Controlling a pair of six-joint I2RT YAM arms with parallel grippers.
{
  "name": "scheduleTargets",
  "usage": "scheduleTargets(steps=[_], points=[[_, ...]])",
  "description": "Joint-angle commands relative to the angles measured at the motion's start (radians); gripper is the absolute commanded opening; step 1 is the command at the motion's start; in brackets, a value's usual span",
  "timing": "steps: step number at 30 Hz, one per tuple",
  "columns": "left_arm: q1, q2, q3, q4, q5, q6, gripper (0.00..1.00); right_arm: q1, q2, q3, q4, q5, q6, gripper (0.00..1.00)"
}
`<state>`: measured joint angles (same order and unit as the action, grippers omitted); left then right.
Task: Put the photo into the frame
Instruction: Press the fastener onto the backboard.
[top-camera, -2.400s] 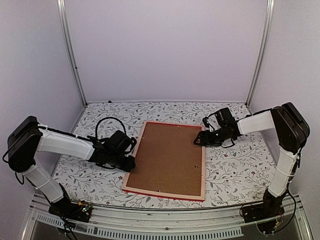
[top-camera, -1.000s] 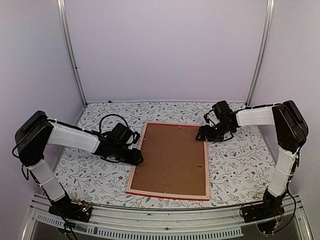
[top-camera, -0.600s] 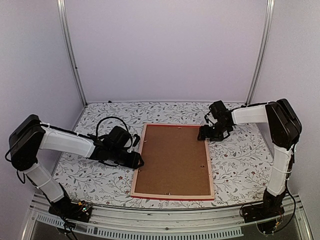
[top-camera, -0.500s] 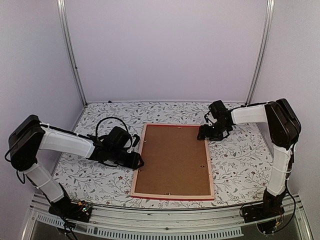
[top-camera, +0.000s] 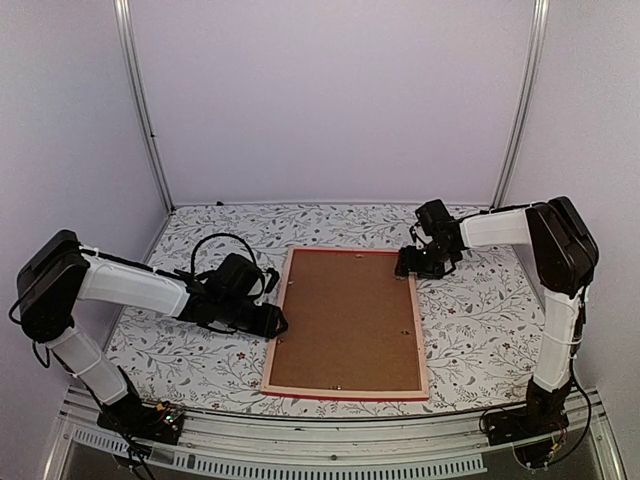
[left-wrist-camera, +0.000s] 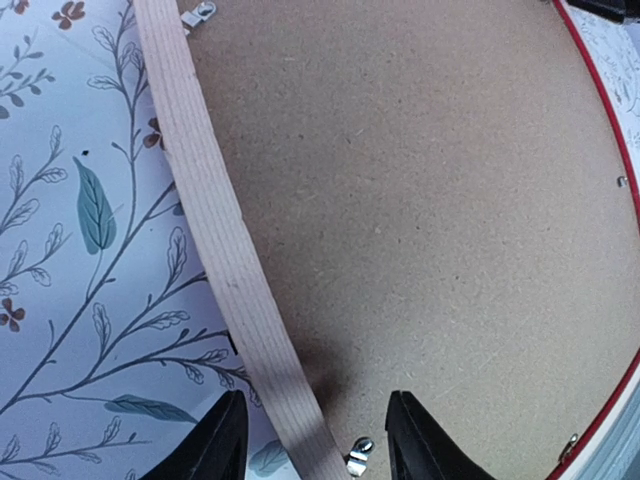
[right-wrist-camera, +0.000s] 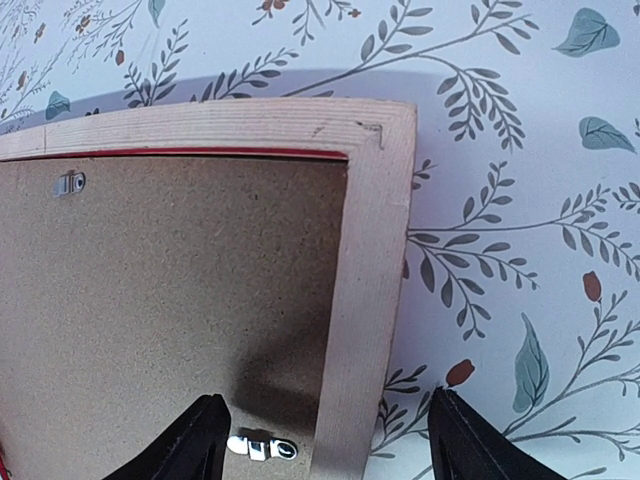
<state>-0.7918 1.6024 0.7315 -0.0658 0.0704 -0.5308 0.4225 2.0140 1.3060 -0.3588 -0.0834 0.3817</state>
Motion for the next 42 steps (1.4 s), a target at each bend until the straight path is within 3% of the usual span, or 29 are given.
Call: scheduleTargets(steps=[1,12,26,42], points=[[-0.011,-0.006,0.000,0.002,-0.020,0.011,0.51,0.000,0.041,0.014,-0.014,0.042,0.006,0.71],[-0.011,-0.001,0.028,-0.036,-0.060,0.016,0.52,0.026,0.018,-0.019,-0.082,0.117,-0.062,0.71],[-0.011,0.021,0.036,-0.056,-0.067,0.013,0.53,0.028,-0.032,-0.057,-0.106,0.094,-0.140,0.71],[-0.011,0.019,0.032,-0.061,-0.067,0.014,0.53,0.007,-0.053,-0.094,-0.112,0.032,-0.189,0.63]])
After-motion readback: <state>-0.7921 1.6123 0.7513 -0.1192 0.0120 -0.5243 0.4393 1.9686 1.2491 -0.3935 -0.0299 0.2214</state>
